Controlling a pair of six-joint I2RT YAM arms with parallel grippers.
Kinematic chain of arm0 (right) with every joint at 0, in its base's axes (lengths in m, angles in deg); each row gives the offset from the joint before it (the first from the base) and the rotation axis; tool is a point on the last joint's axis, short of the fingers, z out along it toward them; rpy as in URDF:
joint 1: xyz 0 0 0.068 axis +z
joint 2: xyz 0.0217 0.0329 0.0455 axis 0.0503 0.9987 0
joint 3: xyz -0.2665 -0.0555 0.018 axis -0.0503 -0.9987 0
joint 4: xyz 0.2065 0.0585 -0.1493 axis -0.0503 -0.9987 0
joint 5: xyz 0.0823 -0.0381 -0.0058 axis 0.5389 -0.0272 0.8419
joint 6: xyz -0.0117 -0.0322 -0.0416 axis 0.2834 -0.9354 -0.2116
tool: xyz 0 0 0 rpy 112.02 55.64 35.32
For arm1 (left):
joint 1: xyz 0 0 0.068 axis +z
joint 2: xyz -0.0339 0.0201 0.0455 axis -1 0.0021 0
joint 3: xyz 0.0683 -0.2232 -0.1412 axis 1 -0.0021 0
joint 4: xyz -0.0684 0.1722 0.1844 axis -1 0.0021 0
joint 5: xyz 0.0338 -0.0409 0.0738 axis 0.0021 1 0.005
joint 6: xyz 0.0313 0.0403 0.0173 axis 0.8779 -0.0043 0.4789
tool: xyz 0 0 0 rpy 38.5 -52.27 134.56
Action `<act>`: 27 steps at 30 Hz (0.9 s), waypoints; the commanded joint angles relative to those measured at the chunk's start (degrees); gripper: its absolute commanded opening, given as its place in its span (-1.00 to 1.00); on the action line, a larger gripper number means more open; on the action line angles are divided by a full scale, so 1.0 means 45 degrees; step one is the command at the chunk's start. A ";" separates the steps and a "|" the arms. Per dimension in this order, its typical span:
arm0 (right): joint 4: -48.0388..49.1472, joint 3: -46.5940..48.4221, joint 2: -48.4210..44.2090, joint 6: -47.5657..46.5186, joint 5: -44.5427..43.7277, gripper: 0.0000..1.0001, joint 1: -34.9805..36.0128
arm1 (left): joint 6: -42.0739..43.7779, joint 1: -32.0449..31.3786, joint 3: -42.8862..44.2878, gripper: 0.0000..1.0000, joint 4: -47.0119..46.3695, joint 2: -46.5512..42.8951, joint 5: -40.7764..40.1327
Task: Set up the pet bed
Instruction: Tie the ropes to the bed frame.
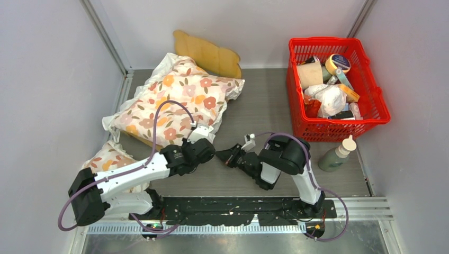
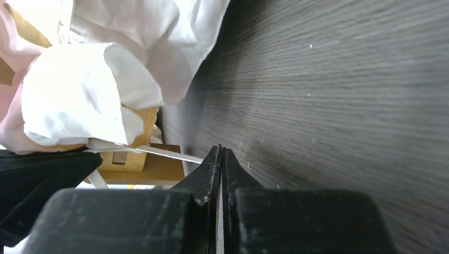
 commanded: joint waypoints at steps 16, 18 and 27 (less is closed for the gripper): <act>0.1572 -0.3065 0.0471 -0.2051 -0.2692 -0.89 0.1400 | 0.0696 0.0727 0.1155 -1.00 -0.0418 -0.0347 0.0806; 0.1566 -0.2913 0.0612 -0.2292 -0.2490 -0.89 0.1431 | 0.0691 0.0828 0.1351 -1.00 -0.0304 -0.0261 0.0811; 0.1515 -0.2442 0.0316 -0.3749 -0.2497 -0.89 0.2250 | 0.0925 0.0978 0.2316 -1.00 0.0272 0.0091 0.1606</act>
